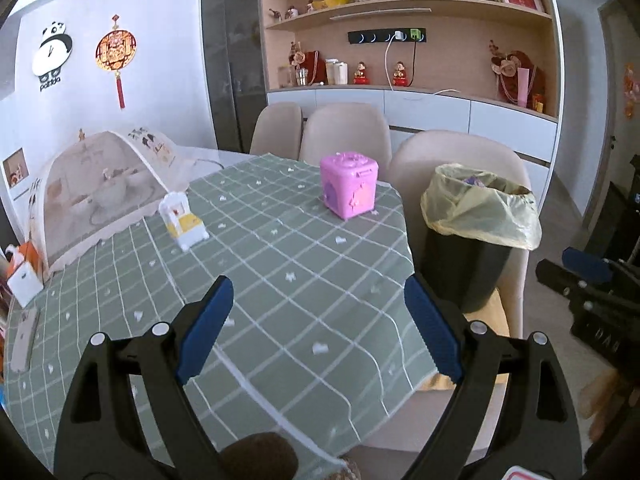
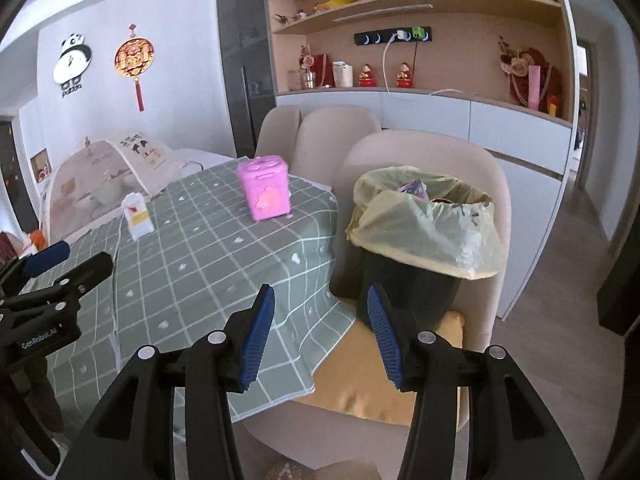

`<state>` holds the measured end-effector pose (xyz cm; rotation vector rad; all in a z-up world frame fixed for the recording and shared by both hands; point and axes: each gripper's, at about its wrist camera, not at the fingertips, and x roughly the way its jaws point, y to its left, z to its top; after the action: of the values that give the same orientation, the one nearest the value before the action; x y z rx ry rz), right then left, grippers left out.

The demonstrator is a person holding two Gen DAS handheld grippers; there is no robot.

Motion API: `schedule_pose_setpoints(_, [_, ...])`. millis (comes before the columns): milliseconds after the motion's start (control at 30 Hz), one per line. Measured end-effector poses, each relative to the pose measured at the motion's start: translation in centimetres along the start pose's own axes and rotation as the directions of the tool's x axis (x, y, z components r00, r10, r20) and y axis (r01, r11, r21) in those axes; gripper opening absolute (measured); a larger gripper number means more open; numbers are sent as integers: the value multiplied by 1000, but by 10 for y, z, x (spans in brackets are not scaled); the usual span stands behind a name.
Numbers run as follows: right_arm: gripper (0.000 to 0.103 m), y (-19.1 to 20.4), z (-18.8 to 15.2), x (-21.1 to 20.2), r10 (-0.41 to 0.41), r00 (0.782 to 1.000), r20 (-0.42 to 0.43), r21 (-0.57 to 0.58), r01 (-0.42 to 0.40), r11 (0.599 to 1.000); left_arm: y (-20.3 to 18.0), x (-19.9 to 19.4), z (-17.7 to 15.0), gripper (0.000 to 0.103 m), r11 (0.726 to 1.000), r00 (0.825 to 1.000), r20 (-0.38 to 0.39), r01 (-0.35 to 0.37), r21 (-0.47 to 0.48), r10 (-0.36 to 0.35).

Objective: Collect trash

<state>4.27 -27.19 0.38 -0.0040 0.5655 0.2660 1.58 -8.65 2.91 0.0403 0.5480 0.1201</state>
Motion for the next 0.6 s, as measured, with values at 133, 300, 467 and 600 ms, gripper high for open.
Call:
schedule_pose_setpoints(133, [46, 12, -12, -11, 6, 1000, 8, -40, -5, 999, -5, -16, -12, 83, 1000, 1000, 14, 1, -5, -1])
schedule_pose_setpoints(300, [46, 20, -19, -23, 13, 999, 29, -61, -12, 998, -6, -27, -19, 83, 1000, 1000, 18, 7, -22, -7])
schedule_pose_setpoints(467, [46, 25, -20, -30, 9, 999, 54, -71, -5, 997, -1, -34, -19, 83, 999, 1000, 18, 8, -51, -8])
schedule_pose_setpoints(600, [46, 22, -18, -30, 1, 998, 55, -41, 1, 999, -1, -36, -19, 83, 999, 1000, 20, 14, -46, -13])
